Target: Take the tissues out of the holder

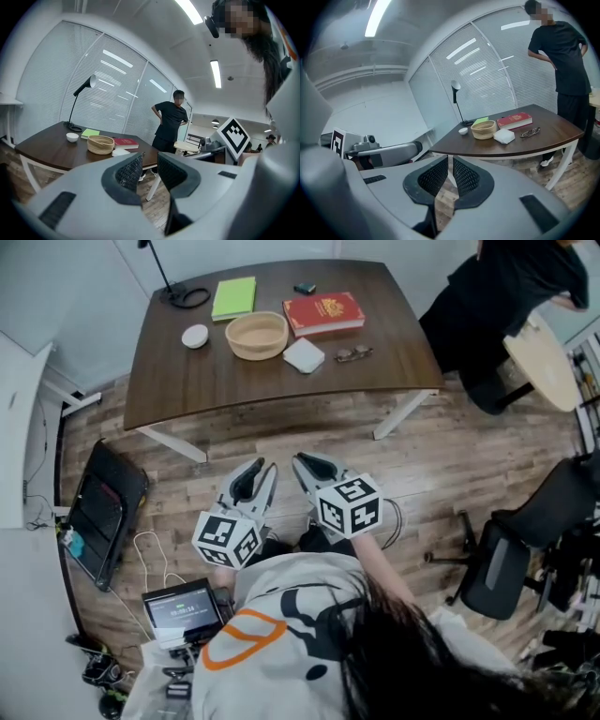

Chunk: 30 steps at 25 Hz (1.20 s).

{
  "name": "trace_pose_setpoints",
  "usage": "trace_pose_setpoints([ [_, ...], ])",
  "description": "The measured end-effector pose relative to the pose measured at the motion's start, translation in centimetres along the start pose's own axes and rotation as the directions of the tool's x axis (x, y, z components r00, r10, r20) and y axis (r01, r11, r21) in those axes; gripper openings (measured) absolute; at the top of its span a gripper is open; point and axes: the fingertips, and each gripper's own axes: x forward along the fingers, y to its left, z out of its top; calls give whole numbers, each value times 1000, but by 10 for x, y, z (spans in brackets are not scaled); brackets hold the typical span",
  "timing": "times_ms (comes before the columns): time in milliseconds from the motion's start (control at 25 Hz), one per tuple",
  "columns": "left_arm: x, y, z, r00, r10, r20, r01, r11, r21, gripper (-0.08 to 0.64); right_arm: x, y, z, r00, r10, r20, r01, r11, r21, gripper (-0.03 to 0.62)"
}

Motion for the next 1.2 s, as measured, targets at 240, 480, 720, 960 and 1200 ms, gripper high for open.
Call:
trace_pose_setpoints([
  [240,-21,3,1,999,-44,-3,44,999,6,98,2,25,-6,999,-33,5,33,999,-5,43],
  [480,-34,14,0,999,-52,-10,52,999,14,98,11,37,-6,999,-50,9,50,999,-15,43],
  [720,-40,24,7,999,-54,5,54,998,13,98,21,45,-2,999,-53,10,53,998,-25,43],
  [960,-36,29,5,999,-52,-2,52,999,4,98,25,41,-3,998,-58,-2,58,998,-26,43],
  [1200,-25,29,5,998,-65,-3,65,998,5,98,27,31,-3,997,-71,-3,71,997,-20,43],
])
